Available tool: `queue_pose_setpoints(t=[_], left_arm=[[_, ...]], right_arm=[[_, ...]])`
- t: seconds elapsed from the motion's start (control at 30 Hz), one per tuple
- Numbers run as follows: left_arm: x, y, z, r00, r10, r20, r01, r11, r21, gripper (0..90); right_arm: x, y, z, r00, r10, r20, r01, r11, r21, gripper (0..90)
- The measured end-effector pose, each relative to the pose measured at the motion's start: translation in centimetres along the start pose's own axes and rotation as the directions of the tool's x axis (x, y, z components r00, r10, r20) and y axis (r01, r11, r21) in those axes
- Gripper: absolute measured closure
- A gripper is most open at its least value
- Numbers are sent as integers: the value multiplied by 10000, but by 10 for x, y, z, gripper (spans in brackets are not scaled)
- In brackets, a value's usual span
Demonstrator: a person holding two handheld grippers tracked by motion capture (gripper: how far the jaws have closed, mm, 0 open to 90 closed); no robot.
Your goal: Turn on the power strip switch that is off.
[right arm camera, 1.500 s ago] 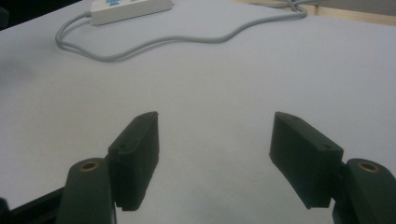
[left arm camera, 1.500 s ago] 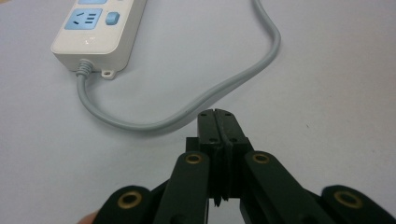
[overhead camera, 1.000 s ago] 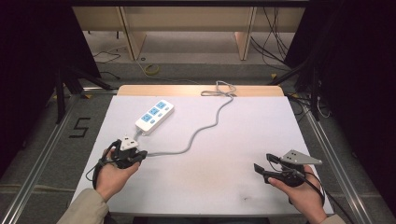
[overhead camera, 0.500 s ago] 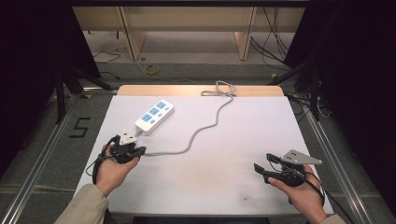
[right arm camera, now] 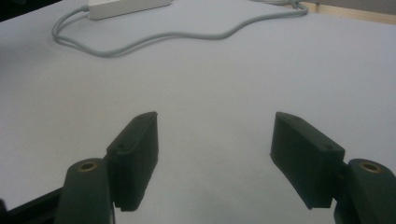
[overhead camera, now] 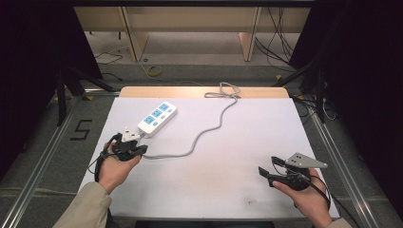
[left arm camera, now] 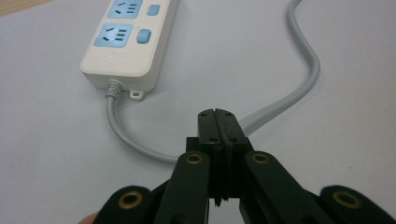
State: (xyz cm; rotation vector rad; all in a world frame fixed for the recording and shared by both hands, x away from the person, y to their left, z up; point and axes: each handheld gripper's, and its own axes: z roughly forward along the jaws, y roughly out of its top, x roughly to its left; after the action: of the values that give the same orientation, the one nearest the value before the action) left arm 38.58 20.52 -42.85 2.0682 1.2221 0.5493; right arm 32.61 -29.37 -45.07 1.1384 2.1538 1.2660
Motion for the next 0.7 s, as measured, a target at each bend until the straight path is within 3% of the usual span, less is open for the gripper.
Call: queue_pose_setpoints(t=[0.5,0.7], left_arm=[[11,10,7,9998,-147,-155,147,9999,16,897],[14,13,10,9997,34,-237,-32,9999,99,898]], right_arm=[[0,0,1,10000,-47,-10,47,10000,28,326],[1,0,1,10000,1,-17,-1,10000,44,325]])
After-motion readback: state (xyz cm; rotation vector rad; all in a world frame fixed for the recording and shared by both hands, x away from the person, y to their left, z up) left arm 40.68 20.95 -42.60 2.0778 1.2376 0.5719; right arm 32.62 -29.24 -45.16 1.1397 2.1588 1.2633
